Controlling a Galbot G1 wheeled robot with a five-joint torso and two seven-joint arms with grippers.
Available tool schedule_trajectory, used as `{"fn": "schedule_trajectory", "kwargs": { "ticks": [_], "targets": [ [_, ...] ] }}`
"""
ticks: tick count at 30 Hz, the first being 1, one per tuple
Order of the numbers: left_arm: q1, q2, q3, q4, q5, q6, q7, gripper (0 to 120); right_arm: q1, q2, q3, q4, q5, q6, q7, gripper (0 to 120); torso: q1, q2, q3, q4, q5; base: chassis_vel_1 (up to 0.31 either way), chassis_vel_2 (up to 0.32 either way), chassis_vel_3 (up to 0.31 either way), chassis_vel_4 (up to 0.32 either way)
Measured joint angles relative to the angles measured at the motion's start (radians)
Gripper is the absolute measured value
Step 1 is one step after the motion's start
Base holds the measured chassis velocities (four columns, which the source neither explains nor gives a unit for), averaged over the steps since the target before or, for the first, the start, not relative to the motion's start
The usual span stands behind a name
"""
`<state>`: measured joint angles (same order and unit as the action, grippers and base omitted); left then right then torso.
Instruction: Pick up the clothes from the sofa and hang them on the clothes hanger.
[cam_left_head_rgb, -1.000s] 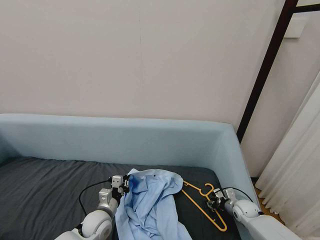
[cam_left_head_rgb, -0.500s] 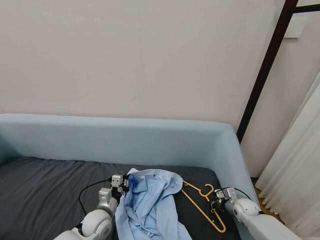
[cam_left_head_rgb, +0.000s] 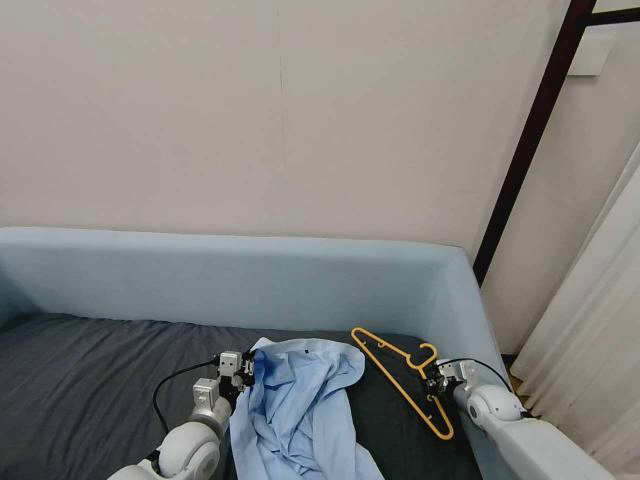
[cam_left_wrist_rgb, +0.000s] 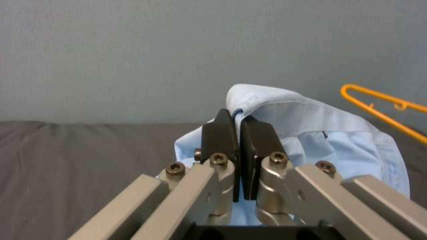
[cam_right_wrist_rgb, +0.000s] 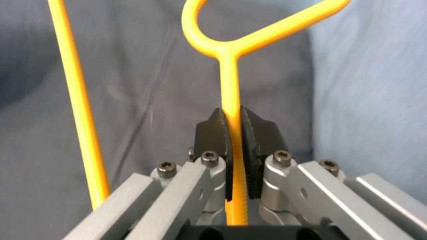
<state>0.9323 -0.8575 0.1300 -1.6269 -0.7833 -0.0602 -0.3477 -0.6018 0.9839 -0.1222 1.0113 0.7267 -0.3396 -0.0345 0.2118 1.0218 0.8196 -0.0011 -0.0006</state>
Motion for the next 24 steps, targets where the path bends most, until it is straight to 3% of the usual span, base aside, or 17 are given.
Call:
{"fn": "schedule_trajectory", "kwargs": {
  "ticks": [5, 11, 15, 20, 22, 24],
  "targets": [
    [0.01, 0.008, -0.004, -0.022, 0.0, 0.0, 0.002, 0, -0.015, -0.027, 0.001, 0.107, -0.031, 0.08, 0.029, 4, 0.0, 0.0, 0.0, 0.0, 0.0, 0.0, 0.0, 0.0, 0.0],
    [0.016, 0.021, -0.018, -0.042, -0.007, 0.008, 0.001, 0, -0.095, -0.093, 0.03, 0.339, -0.151, 0.126, 0.103, 4, 0.0, 0.0, 0.0, 0.0001, 0.0, 0.0, 0.0, 0.0, 0.0],
    [0.012, 0.024, -0.021, -0.062, -0.026, 0.024, -0.007, 0, -0.182, -0.138, 0.044, 0.443, -0.302, 0.17, 0.148, 4, 0.0, 0.0, 0.0, 0.0, -0.0002, 0.0, 0.0, 0.0, 0.0],
    [0.004, 0.03, -0.022, -0.097, -0.048, 0.053, -0.026, 0, -0.356, -0.186, 0.091, 0.545, -0.641, 0.288, 0.215, 4, 0.0, 0.0, 0.0, -0.0004, 0.0003, 0.0, 0.0, 0.0, 0.0],
    [0.004, 0.03, -0.022, -0.097, -0.048, 0.053, -0.026, 0, -0.356, -0.186, 0.091, 0.545, -0.641, 0.288, 0.215, 4, 0.0, 0.0, 0.0, -0.0004, 0.0003, 0.0, 0.0, 0.0, 0.0],
    [0.007, 0.031, -0.023, -0.111, -0.053, 0.065, -0.039, 0, -0.435, -0.205, 0.103, 0.593, -0.773, 0.335, 0.242, 4, 0.0, 0.0, 0.0, -0.0002, 0.0, 0.0, 0.0, 0.0, 0.0]
  ]
}}
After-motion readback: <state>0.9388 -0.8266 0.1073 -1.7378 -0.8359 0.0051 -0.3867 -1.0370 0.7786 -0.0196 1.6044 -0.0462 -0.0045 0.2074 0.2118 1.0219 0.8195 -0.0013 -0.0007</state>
